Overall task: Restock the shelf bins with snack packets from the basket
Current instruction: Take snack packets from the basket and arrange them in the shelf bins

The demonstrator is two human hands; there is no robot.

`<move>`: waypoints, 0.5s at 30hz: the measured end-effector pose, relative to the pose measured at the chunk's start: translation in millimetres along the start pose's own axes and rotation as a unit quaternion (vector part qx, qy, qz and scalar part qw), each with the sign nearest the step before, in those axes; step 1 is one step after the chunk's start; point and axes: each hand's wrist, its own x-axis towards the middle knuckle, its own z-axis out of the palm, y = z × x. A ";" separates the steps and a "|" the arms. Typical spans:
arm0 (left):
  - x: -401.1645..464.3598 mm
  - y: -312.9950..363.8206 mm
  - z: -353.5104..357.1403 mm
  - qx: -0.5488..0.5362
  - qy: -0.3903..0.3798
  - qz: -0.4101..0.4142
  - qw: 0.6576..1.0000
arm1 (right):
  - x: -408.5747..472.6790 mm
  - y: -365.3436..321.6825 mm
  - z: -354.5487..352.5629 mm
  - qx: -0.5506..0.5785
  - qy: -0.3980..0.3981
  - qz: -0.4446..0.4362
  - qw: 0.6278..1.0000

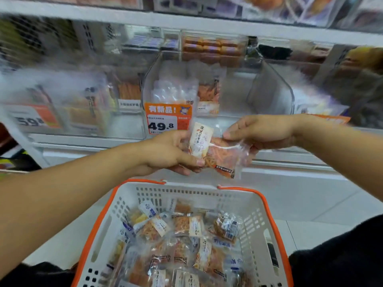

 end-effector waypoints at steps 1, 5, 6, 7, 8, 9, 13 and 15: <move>-1.9 3.0 -3.4 -0.032 0.018 0.011 0.999 | 2.6 -8.9 -5.7 0.022 0.013 -0.018 1.000; -4.2 14.3 -14.9 -0.181 0.080 0.052 0.979 | 14.6 -21.2 -21.7 0.138 -0.053 -0.080 0.986; -4.1 16.5 -16.2 -0.199 0.097 0.058 0.973 | 18.6 -22.5 -18.8 0.146 -0.073 -0.091 0.982; -3.6 17.6 -16.9 -0.189 0.118 0.065 0.973 | 24.0 -24.3 -13.7 0.153 -0.071 -0.103 0.980; -3.8 19.0 -16.9 -0.148 0.143 0.070 0.976 | 30.1 -26.9 -7.5 0.160 -0.046 -0.116 0.979; -3.9 19.8 -17.0 -0.100 0.167 0.075 0.978 | 35.9 -30.9 -1.6 0.167 -0.012 -0.131 0.977; -2.3 23.4 -26.1 -0.035 0.245 0.092 0.964 | 44.7 -49.2 -4.9 0.120 0.099 -0.231 0.960; -2.2 24.5 -34.8 -0.026 0.267 0.103 0.958 | 38.0 -56.5 -23.5 0.087 0.183 -0.270 0.941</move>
